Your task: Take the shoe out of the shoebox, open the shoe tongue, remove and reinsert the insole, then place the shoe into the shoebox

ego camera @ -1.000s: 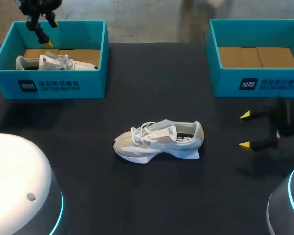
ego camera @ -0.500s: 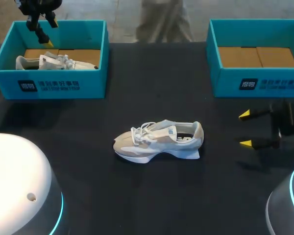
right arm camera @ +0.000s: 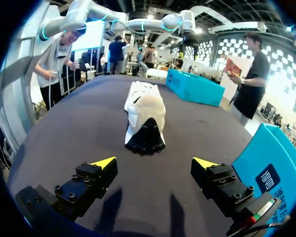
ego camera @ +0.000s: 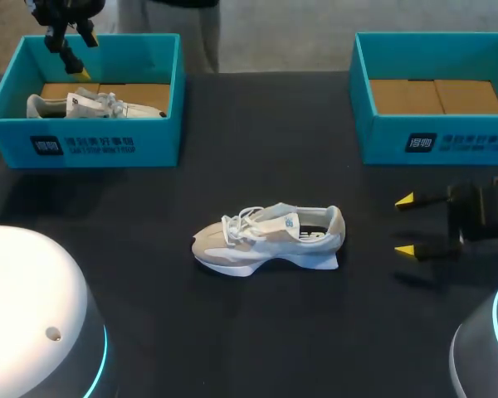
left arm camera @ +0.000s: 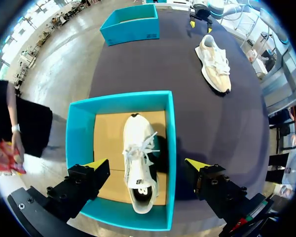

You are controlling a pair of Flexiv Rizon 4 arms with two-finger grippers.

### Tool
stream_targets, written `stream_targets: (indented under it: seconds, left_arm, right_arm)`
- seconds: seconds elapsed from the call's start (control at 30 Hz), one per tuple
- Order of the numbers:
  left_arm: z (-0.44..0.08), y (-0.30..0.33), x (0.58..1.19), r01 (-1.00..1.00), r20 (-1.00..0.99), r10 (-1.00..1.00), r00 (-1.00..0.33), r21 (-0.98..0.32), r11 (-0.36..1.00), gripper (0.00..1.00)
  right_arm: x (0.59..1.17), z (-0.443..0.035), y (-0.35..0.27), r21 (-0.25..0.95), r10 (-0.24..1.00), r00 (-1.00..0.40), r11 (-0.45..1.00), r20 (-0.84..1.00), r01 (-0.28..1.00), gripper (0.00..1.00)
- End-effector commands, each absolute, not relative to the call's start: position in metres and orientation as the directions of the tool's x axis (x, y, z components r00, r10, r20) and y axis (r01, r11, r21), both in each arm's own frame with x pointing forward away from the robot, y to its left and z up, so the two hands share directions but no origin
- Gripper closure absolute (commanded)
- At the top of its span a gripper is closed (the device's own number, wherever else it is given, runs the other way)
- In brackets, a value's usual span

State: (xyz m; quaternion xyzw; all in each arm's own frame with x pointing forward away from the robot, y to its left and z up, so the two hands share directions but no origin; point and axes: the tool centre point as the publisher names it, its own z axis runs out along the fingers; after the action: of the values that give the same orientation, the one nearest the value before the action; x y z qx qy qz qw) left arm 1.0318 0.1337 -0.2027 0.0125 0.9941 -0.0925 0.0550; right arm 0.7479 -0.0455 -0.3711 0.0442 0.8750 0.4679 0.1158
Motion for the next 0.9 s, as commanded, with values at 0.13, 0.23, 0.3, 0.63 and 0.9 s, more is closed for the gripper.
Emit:
stream_targets:
  seconds: [0.13, 0.23, 0.3, 0.63, 0.9]
  left_arm:
    - [-0.203, 0.134, 1.031, 0.037, -0.114, 0.016, -0.993, -0.183, 0.982, 0.0]
    - [-0.203, 0.134, 1.031, 0.037, -0.114, 0.016, -0.993, -0.183, 0.982, 0.0]
    - [-0.203, 0.134, 1.031, 0.037, -0.114, 0.016, -0.993, -0.183, 0.982, 0.0]
    - [-0.203, 0.134, 1.031, 0.037, -0.114, 0.016, -0.993, -0.183, 0.982, 0.0]
    - [-0.203, 0.134, 1.031, 0.037, -0.114, 0.016, -0.993, -0.183, 0.982, 0.0]
  right_arm:
    - [0.748, -0.37, -0.045, 0.827, 0.185, -0.97, 0.561, -0.161, -0.03, 0.0]
    - [0.748, -0.37, -0.045, 0.827, 0.185, -0.97, 0.561, -0.161, -0.03, 0.0]
    - [0.748, -0.37, -0.045, 0.827, 0.185, -0.97, 0.561, -0.161, -0.03, 0.0]
    - [0.748, -0.37, -0.045, 0.827, 0.185, -0.97, 0.561, -0.161, -0.03, 0.0]
    - [0.751, -0.372, -0.023, 0.817, 0.192, -0.971, 0.577, -0.143, -0.006, 0.0]
